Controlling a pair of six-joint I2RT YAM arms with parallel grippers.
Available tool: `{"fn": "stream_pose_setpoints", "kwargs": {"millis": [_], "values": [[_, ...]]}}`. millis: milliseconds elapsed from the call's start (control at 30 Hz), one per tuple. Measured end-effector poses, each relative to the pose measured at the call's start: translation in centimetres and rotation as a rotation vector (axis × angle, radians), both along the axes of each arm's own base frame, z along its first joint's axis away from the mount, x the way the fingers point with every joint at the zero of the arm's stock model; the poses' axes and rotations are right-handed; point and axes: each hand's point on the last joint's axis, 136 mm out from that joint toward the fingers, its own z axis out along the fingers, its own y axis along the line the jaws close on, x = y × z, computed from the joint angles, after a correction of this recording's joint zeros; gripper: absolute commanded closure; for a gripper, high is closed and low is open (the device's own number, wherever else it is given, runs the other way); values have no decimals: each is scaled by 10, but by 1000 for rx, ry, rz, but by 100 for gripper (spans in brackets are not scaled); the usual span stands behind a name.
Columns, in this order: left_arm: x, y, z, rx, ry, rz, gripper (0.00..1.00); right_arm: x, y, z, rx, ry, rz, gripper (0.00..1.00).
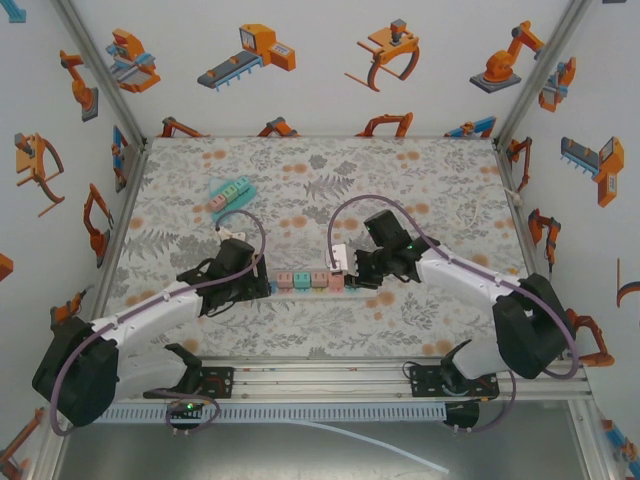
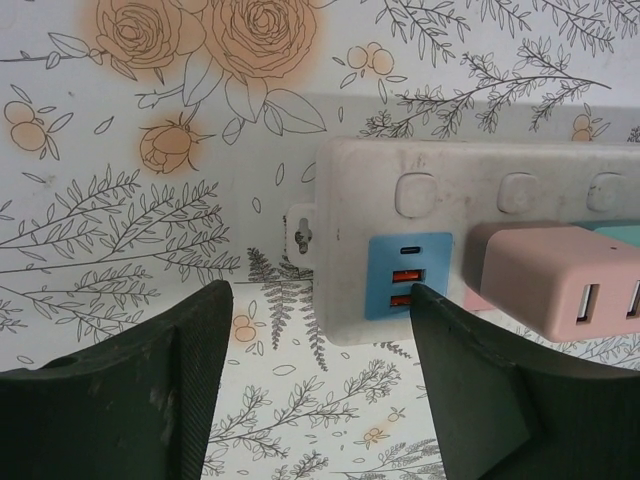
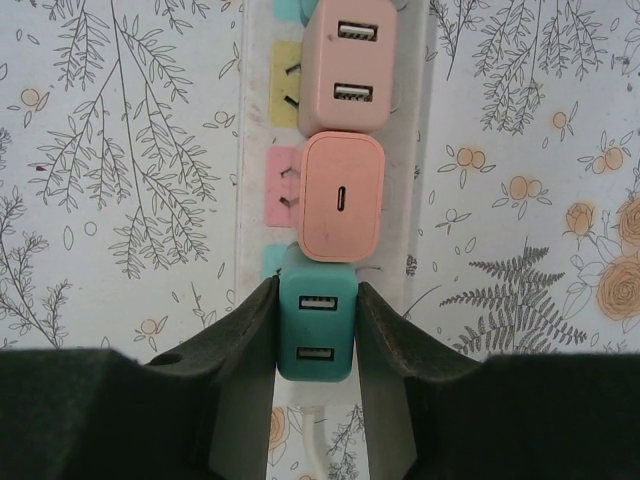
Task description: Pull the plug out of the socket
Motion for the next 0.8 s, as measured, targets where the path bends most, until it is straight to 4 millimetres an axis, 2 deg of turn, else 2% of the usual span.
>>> {"fn": "stream_pose_setpoints", "kwargs": {"millis": [433, 800], "values": [[10, -9, 0, 22, 8, -16, 35, 0, -3, 1, -20, 45, -50, 94], [16, -20, 6, 123, -31, -39, 37, 1, -6, 5, -27, 41, -73, 97]]}}
